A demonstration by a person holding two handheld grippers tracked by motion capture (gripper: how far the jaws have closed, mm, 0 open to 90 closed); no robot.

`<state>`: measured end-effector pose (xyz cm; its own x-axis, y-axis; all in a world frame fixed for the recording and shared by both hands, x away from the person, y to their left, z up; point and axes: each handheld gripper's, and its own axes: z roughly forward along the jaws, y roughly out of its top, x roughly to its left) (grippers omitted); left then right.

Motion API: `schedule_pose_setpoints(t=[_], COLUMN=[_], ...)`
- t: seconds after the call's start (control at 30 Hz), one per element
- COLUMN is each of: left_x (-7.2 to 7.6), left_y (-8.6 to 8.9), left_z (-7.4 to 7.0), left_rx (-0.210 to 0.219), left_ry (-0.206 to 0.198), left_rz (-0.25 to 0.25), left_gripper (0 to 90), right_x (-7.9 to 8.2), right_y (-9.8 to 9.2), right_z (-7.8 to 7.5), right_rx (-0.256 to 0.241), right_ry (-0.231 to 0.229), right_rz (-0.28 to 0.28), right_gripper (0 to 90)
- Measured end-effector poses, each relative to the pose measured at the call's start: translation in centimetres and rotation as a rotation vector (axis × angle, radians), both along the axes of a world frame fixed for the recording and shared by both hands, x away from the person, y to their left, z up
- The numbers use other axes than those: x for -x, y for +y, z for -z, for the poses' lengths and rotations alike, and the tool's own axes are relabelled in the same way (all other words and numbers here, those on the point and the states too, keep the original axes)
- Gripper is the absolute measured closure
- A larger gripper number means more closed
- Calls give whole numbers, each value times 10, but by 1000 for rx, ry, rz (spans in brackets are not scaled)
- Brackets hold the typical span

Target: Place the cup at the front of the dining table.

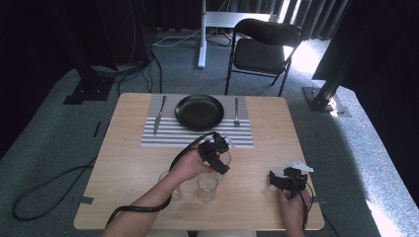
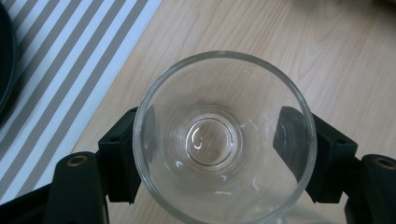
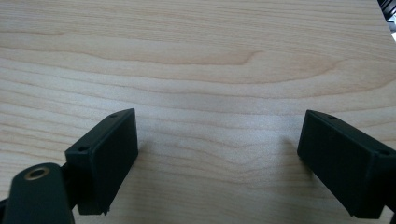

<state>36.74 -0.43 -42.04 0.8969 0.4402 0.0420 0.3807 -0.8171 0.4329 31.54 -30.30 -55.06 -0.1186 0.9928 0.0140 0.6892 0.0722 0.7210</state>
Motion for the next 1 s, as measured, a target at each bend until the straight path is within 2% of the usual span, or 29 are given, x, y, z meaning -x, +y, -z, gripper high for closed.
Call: schedule_pose_setpoints(t=[0.3, 0.5, 0.53, 1.0], left_x=[-6, -5, -5, -2], left_y=[24, 38, 41, 78], left_z=[-4, -3, -3, -3], left_rx=[5, -8, 2, -16], left_ry=[3, 4, 6, 2], left_rz=[-51, -63, -76, -143], left_gripper=[286, 286, 286, 286], right_x=[0, 0, 0, 0], right_y=[0, 0, 0, 0], right_z=[0, 0, 0, 0], right_rx=[1, 1, 1, 1], right_ry=[0, 0, 0, 0], right_rz=[0, 0, 0, 0], right_gripper=[116, 116, 116, 117])
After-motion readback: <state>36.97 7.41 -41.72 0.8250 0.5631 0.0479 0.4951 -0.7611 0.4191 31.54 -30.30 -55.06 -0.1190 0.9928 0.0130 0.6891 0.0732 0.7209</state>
